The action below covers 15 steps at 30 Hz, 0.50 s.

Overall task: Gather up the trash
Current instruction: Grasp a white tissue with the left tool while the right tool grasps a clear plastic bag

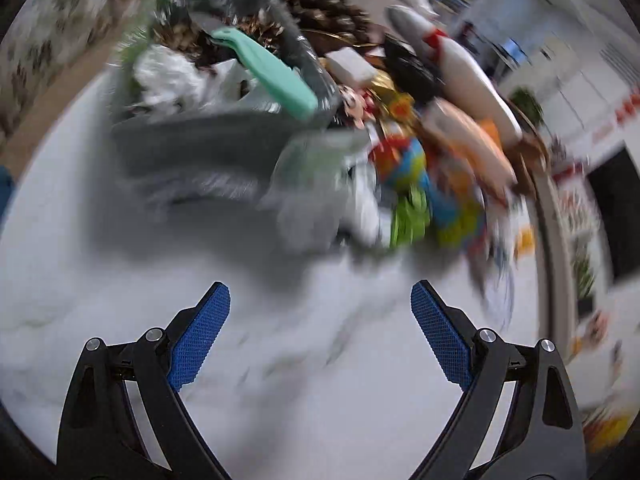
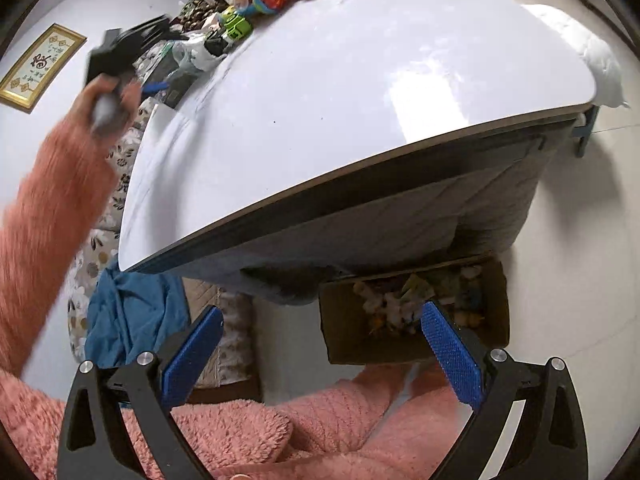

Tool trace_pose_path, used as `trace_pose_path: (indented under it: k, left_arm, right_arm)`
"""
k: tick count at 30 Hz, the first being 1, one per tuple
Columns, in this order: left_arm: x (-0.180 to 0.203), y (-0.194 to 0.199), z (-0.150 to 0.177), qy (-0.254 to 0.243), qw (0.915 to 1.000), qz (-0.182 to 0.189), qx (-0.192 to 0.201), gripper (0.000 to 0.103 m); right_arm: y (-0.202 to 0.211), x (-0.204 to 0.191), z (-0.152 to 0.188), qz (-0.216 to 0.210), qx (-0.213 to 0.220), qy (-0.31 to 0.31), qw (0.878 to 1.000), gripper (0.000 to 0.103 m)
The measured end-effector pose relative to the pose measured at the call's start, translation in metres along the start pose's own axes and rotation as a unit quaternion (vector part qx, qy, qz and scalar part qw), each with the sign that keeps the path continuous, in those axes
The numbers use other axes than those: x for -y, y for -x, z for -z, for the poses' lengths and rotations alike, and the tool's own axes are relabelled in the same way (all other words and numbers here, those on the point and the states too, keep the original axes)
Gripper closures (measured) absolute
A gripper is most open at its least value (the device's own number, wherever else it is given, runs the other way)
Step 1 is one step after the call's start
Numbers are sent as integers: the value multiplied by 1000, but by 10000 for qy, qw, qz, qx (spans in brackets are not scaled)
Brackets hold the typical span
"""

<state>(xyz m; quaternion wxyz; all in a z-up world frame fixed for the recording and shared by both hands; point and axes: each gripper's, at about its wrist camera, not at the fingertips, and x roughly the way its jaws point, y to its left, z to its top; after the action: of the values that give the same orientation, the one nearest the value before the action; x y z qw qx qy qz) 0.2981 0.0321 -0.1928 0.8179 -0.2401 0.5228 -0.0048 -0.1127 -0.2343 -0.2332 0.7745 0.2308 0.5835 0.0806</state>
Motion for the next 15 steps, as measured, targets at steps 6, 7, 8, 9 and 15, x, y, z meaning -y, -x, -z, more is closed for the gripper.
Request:
trace_pose_path:
  k: [6,7,8,9,15]
  left_arm:
    - [-3,-33,-36,953,9953,114,-90,31]
    - [-6,-38,-35,975,9948,89,-280,62]
    - [-9,-46,-32,983,9934,183,-555,67]
    - [-10,-50,-28,967,9924,290,-700,80]
    - [-29,-21,17,85,9953,580,-768,87]
  right_arm:
    - [7,2,12,140,103,-253,9995,5]
    - [7,2,12,142,118,-275,9995,5]
    - [8,1,12,127,138,-286,9994,6]
    - [10,-1,10,130,186,-279,9994,6]
    - [22,-20,-17,-181,362,37,9992,6]
